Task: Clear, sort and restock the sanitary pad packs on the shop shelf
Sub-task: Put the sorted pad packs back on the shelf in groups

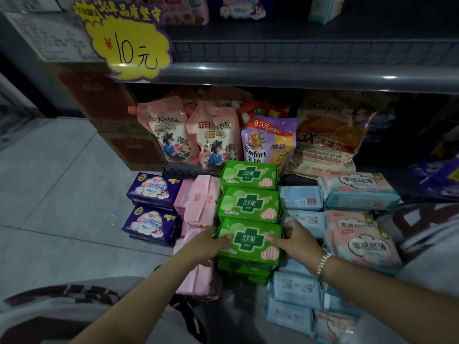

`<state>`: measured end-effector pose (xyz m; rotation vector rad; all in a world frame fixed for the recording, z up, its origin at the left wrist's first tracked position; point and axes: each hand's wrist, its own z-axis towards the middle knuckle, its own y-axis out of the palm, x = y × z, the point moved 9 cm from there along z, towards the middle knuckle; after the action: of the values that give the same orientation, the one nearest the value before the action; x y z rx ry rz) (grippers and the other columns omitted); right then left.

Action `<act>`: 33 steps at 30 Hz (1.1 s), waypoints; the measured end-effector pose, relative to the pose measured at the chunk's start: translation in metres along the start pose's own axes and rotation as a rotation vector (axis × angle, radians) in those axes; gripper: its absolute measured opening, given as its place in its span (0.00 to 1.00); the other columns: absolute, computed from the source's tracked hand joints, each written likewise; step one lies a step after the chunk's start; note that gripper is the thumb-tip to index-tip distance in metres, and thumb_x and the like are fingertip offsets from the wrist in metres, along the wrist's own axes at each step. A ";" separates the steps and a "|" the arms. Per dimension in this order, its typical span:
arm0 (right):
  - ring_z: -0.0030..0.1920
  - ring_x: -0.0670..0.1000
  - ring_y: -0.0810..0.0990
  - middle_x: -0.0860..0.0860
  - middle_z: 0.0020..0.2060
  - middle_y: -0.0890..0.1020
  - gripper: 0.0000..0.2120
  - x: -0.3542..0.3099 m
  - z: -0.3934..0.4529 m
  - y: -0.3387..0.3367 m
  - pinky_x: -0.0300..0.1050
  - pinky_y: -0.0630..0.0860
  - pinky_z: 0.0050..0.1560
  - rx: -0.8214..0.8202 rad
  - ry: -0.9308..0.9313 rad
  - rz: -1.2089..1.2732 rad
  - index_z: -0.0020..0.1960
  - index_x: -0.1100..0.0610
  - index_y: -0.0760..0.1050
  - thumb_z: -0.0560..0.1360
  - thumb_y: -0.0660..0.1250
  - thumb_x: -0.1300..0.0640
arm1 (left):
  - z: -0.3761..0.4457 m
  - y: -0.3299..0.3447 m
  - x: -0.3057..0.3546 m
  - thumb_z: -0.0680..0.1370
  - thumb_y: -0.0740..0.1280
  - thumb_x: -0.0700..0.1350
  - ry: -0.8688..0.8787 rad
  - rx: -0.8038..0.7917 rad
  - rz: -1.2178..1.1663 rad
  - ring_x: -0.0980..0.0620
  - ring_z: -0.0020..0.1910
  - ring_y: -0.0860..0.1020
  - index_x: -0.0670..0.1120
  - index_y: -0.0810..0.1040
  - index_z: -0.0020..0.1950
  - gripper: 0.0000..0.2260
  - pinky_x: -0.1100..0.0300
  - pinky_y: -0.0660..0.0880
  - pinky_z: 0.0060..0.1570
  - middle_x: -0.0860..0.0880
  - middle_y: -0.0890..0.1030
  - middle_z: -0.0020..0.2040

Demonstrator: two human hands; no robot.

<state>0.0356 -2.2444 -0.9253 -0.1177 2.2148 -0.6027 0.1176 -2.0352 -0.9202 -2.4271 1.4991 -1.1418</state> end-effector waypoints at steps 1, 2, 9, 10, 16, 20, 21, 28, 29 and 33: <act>0.52 0.52 0.79 0.52 0.50 0.80 0.23 -0.001 0.000 -0.003 0.51 0.78 0.52 0.017 -0.007 -0.013 0.55 0.58 0.71 0.69 0.77 0.50 | 0.000 -0.002 0.004 0.80 0.61 0.59 0.027 0.026 0.080 0.46 0.56 0.75 0.46 0.56 0.78 0.32 0.54 0.78 0.53 0.44 0.69 0.72; 0.52 0.53 0.80 0.52 0.50 0.80 0.23 -0.004 0.000 -0.006 0.53 0.78 0.54 0.032 -0.017 -0.025 0.55 0.57 0.71 0.69 0.76 0.48 | -0.001 -0.003 0.010 0.80 0.60 0.59 0.060 0.058 0.160 0.46 0.58 0.75 0.45 0.57 0.77 0.31 0.54 0.76 0.56 0.45 0.69 0.72; 0.55 0.50 0.77 0.52 0.59 0.77 0.22 -0.039 -0.014 -0.035 0.43 0.74 0.50 0.109 -0.169 -0.121 0.63 0.55 0.70 0.75 0.69 0.46 | -0.020 -0.003 0.058 0.81 0.55 0.60 0.238 0.298 0.527 0.41 0.68 0.69 0.46 0.55 0.77 0.30 0.46 0.69 0.65 0.42 0.62 0.74; 0.55 0.49 0.76 0.51 0.60 0.75 0.21 -0.049 -0.018 -0.041 0.43 0.74 0.51 0.130 -0.227 -0.134 0.64 0.54 0.70 0.76 0.68 0.46 | -0.027 -0.007 0.071 0.81 0.54 0.60 0.282 0.361 0.604 0.41 0.71 0.66 0.47 0.52 0.78 0.30 0.46 0.67 0.67 0.42 0.59 0.76; 0.68 0.52 0.68 0.50 0.68 0.71 0.29 -0.123 -0.048 -0.086 0.47 0.66 0.67 0.414 -0.663 -0.475 0.73 0.53 0.67 0.78 0.55 0.38 | -0.060 -0.033 0.153 0.80 0.49 0.60 0.575 0.622 0.695 0.42 0.77 0.54 0.47 0.53 0.79 0.31 0.47 0.55 0.74 0.41 0.55 0.78; 0.63 0.53 0.72 0.52 0.63 0.77 0.27 -0.166 -0.056 -0.129 0.53 0.73 0.61 0.633 -0.793 -0.586 0.68 0.55 0.72 0.75 0.56 0.42 | -0.081 -0.050 0.212 0.78 0.59 0.56 0.744 0.767 0.721 0.35 0.68 0.70 0.43 0.68 0.73 0.27 0.40 0.68 0.65 0.37 0.71 0.70; 0.63 0.54 0.74 0.53 0.63 0.78 0.26 -0.176 -0.055 -0.140 0.53 0.74 0.60 0.656 -0.800 -0.606 0.67 0.56 0.73 0.75 0.56 0.43 | -0.082 -0.054 0.226 0.78 0.58 0.55 0.747 0.765 0.722 0.36 0.70 0.68 0.43 0.67 0.74 0.27 0.41 0.65 0.67 0.37 0.69 0.71; 0.67 0.54 0.73 0.52 0.67 0.75 0.25 -0.240 -0.041 -0.222 0.50 0.69 0.65 0.796 -0.795 -0.586 0.70 0.56 0.70 0.78 0.59 0.46 | -0.085 -0.083 0.338 0.82 0.53 0.57 0.868 0.797 0.677 0.46 0.76 0.56 0.49 0.54 0.79 0.27 0.52 0.53 0.74 0.44 0.57 0.78; 0.70 0.53 0.69 0.52 0.70 0.72 0.25 -0.248 -0.032 -0.233 0.50 0.66 0.68 0.780 -0.789 -0.589 0.73 0.55 0.67 0.79 0.61 0.47 | -0.082 -0.087 0.355 0.82 0.54 0.56 0.887 0.803 0.674 0.46 0.76 0.56 0.49 0.54 0.79 0.26 0.52 0.54 0.73 0.45 0.57 0.77; 0.72 0.51 0.64 0.50 0.73 0.66 0.26 -0.277 0.003 -0.281 0.46 0.60 0.70 0.798 -0.758 -0.581 0.76 0.54 0.62 0.80 0.60 0.47 | -0.063 -0.102 0.417 0.83 0.53 0.55 0.922 0.811 0.668 0.47 0.75 0.58 0.49 0.55 0.78 0.25 0.53 0.57 0.72 0.46 0.60 0.76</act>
<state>0.1894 -2.4164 -0.6045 -0.4860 1.0836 -1.4337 0.2584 -2.2944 -0.6017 -0.7821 1.3546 -2.1773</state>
